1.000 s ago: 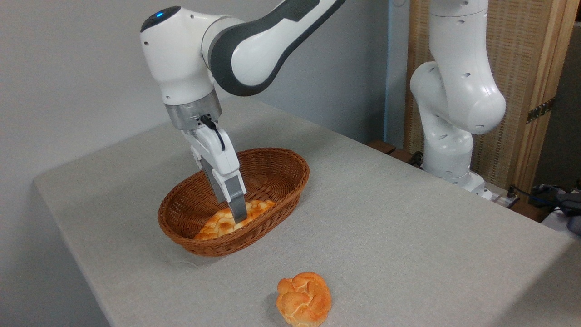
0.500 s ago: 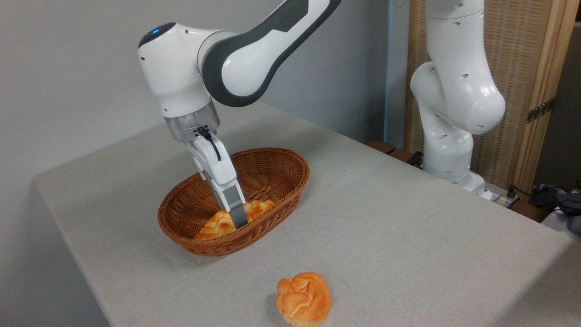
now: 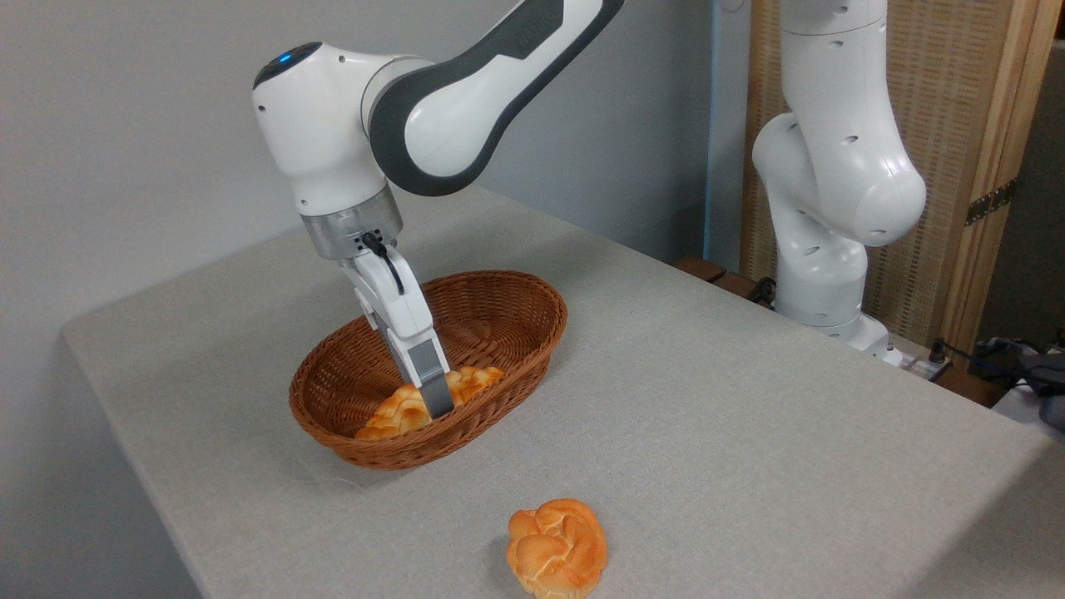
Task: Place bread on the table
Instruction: 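Insert the gripper fingers into the basket and close on the bread roll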
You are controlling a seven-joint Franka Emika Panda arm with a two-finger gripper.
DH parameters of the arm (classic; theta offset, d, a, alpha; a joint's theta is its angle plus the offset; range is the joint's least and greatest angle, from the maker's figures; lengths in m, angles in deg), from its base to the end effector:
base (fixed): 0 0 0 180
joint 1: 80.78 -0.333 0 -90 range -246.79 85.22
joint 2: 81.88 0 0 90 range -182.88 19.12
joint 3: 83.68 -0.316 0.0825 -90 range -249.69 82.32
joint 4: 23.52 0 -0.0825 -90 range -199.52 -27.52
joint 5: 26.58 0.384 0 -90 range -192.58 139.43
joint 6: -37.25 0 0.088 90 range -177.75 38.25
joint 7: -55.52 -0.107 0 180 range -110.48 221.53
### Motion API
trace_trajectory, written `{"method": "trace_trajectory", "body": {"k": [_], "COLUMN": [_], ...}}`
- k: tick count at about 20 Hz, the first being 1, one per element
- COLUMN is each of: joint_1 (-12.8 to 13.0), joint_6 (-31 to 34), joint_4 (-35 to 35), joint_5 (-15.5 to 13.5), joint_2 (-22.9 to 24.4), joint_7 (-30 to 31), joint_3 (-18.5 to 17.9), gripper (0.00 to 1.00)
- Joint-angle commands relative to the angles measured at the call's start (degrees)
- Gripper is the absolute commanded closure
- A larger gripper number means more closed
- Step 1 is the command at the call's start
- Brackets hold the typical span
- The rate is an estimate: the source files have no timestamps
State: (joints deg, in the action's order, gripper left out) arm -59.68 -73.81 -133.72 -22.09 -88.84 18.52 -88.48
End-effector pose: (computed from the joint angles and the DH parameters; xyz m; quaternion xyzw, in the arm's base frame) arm 0.5537 -0.1576 0.4195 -0.8845 0.4618 0.0595 0.0306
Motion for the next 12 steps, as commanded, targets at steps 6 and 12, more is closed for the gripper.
{"method": "trace_trajectory", "body": {"k": [6,12], "joint_1": [0.51,0.51], "joint_6": [-0.56,-0.56], "joint_4": [-0.46,-0.28], "joint_5": [0.61,0.17], "joint_2": [0.19,0.89], "joint_7": [0.26,0.35], "joint_3": [-0.30,-0.39], "gripper": [0.58,0.58]}}
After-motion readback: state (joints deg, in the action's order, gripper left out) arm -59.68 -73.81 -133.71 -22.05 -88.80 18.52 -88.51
